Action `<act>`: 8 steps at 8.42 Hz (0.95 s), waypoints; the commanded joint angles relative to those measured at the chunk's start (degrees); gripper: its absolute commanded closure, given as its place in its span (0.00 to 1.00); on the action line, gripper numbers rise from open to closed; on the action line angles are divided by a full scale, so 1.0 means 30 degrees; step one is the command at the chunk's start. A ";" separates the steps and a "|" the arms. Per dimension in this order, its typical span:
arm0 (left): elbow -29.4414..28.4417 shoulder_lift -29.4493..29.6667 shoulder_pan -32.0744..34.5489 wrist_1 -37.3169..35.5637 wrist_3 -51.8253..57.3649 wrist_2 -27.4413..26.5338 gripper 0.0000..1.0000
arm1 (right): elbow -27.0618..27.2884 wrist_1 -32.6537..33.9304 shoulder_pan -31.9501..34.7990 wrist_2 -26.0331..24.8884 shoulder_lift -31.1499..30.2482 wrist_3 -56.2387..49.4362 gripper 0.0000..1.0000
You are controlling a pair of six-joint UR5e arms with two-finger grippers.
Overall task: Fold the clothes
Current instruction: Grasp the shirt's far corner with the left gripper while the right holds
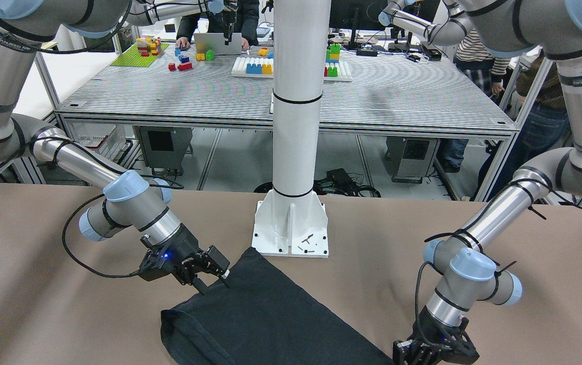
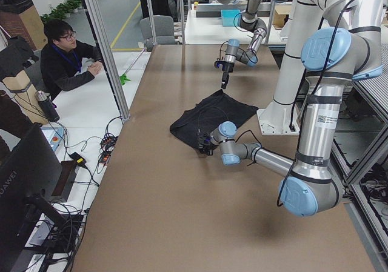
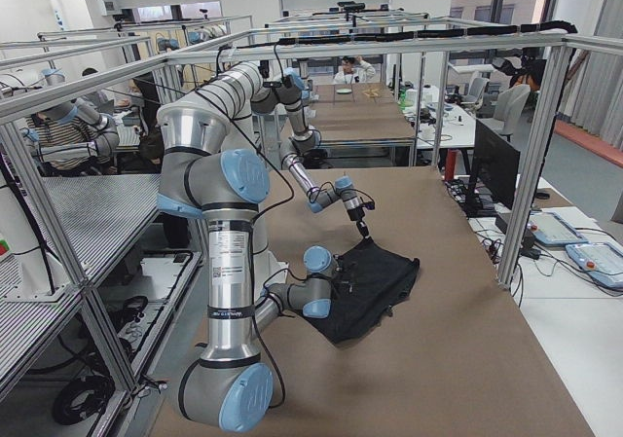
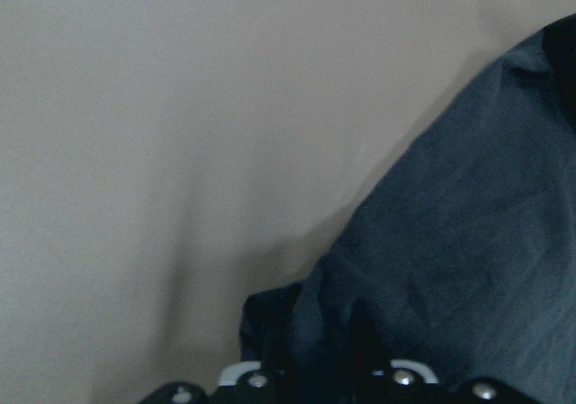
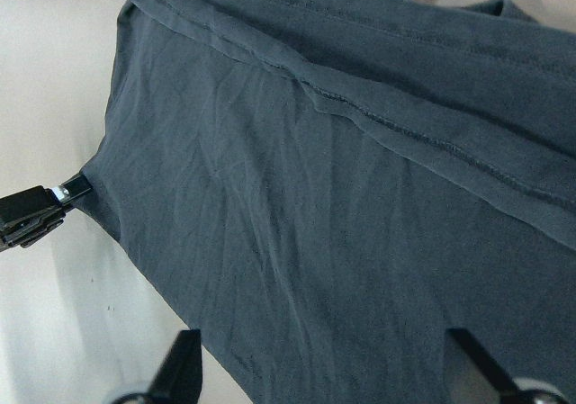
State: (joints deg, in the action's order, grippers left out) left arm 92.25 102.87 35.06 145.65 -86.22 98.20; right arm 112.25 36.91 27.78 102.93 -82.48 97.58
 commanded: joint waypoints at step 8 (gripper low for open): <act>-0.3399 0.6269 0.1408 -0.3637 0.0057 -0.2086 1.00 | 0.0169 -0.0030 0.0144 0.0026 -0.0221 0.0051 0.06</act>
State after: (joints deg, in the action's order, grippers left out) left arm 89.17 113.94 39.12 135.66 -86.10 94.06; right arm 112.51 36.88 28.13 103.01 -83.02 97.49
